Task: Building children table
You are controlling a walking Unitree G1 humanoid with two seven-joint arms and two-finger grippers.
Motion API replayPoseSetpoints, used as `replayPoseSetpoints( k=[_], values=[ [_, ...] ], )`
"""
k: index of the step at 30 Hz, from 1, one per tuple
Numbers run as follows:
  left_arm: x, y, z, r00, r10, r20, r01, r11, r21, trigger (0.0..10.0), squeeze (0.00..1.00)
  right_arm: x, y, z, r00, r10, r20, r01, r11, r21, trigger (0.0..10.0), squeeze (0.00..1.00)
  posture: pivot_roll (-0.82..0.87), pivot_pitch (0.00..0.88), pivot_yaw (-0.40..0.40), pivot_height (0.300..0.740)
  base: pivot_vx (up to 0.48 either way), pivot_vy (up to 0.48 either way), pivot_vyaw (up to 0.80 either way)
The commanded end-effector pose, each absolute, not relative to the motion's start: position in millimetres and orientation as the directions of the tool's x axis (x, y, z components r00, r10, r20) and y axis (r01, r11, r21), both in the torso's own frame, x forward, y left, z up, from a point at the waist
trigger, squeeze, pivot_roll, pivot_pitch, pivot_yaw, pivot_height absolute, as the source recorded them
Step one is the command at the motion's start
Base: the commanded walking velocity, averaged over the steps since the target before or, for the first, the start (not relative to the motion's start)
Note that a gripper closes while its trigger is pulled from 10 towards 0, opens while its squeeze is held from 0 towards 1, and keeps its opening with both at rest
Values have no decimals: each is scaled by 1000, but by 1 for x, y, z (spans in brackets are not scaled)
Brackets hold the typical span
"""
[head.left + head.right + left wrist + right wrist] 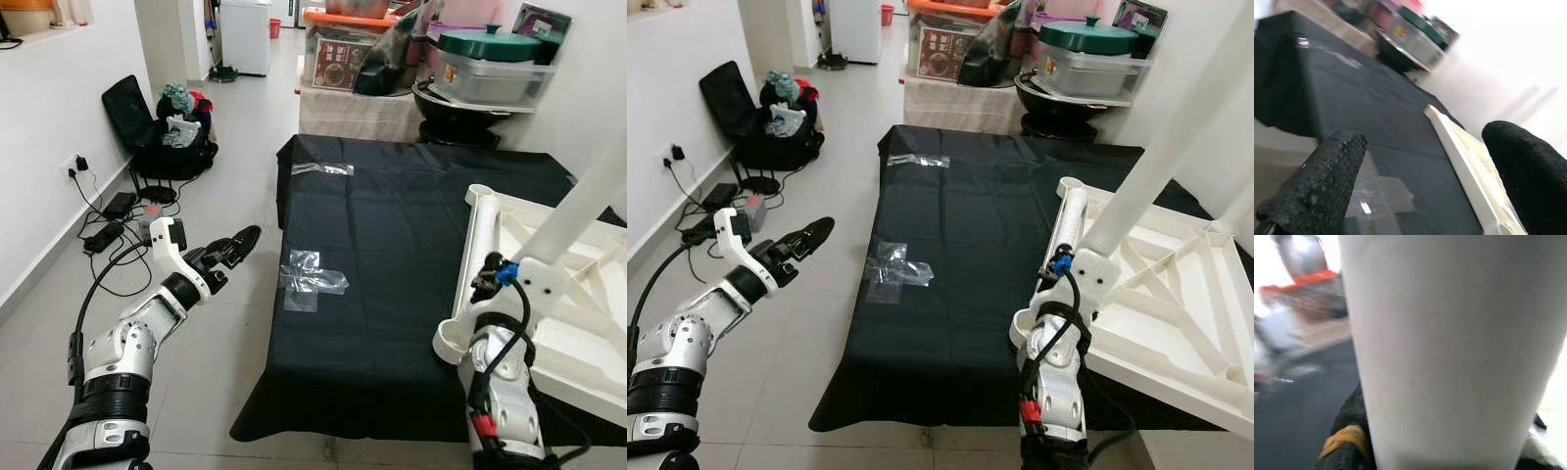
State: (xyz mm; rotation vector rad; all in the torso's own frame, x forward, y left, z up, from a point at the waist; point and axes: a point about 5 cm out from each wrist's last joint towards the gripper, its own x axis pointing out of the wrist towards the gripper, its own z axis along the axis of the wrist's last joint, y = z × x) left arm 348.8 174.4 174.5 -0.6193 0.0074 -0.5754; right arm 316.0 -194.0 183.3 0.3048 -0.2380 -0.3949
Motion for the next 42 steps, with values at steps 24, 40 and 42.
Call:
replayPoseSetpoints(
  k=[24, 40, 42],
  values=[
    [324, 137, 182, 480, -855, -197, 873, 444, 201, 10000, 0, 328, -68, 245, 883, 339, 324, -448, 814, 369, 0, 0, 75, 0, -58, 740, 0, 0, 0],
    [333, 134, 186, 555, -806, -206, 806, 461, 370, 10000, 0, 311, -36, 218, 835, 507, 211, -549, 758, 351, 0, 0, 75, 0, -48, 740, 0, 0, 0],
    [334, 135, 185, 567, -795, -213, 798, 468, 379, 10000, 0, 312, -38, 217, 843, 497, 206, -538, 767, 349, 0, 0, 75, 0, -49, 740, 0, 0, 0]
  ],
)
